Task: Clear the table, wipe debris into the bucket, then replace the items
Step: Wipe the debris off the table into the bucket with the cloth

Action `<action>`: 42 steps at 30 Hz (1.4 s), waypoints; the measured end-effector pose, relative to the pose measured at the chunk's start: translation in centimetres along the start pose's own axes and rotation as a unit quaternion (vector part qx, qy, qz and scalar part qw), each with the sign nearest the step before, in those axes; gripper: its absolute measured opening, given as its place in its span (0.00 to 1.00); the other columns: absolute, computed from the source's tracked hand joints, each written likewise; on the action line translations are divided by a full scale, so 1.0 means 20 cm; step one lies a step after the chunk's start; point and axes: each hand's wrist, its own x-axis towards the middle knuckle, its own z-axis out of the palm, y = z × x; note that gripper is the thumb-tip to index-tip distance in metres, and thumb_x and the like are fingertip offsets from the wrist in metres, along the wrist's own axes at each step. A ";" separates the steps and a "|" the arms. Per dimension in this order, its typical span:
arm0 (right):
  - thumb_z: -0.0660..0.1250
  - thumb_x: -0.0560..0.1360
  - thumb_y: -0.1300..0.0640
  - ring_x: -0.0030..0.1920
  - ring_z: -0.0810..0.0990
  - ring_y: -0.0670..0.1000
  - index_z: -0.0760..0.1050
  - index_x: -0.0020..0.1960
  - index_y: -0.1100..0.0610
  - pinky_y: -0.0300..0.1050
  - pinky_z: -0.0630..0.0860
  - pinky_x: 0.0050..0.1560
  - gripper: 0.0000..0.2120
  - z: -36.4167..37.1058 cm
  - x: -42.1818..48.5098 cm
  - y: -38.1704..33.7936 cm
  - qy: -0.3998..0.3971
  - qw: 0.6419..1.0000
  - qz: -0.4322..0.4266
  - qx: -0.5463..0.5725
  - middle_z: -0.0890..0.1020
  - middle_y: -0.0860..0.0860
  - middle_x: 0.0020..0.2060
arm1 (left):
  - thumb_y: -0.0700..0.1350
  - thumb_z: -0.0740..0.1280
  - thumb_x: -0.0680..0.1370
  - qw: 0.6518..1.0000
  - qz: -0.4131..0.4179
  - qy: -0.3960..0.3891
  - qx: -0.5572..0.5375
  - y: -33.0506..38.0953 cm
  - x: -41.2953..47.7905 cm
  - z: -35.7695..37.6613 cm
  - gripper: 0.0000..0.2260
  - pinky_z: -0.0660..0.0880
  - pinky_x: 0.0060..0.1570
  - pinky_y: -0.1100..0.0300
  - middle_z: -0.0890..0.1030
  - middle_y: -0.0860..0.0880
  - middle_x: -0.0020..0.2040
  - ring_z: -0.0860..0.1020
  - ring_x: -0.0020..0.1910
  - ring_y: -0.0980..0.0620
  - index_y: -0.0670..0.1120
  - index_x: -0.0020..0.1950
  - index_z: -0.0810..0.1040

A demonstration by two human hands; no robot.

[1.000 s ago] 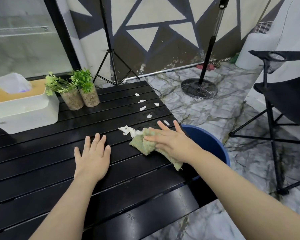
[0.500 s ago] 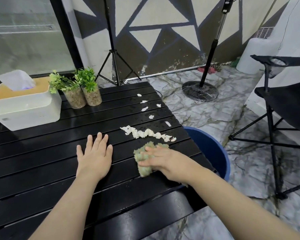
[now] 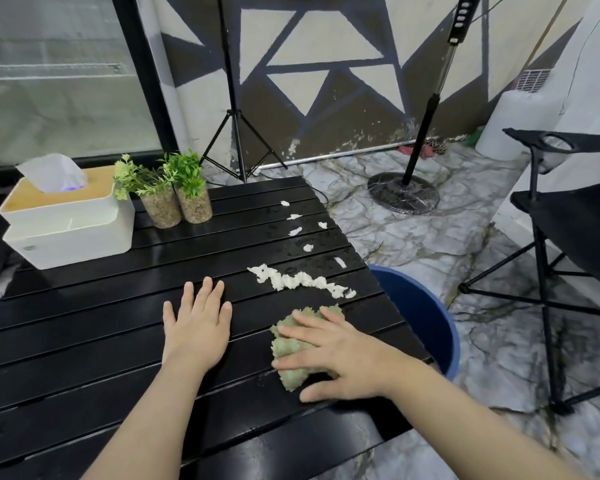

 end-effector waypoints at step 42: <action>0.63 0.77 0.53 0.73 0.61 0.50 0.68 0.68 0.48 0.47 0.56 0.72 0.19 -0.39 1.17 0.97 0.098 0.978 0.178 0.050 0.69 0.51 0.71 | 0.60 0.29 0.69 0.996 0.071 0.048 0.031 -0.01 0.41 0.00 0.34 0.38 0.72 0.56 0.43 0.58 0.76 0.33 0.68 0.61 0.55 0.75 0.44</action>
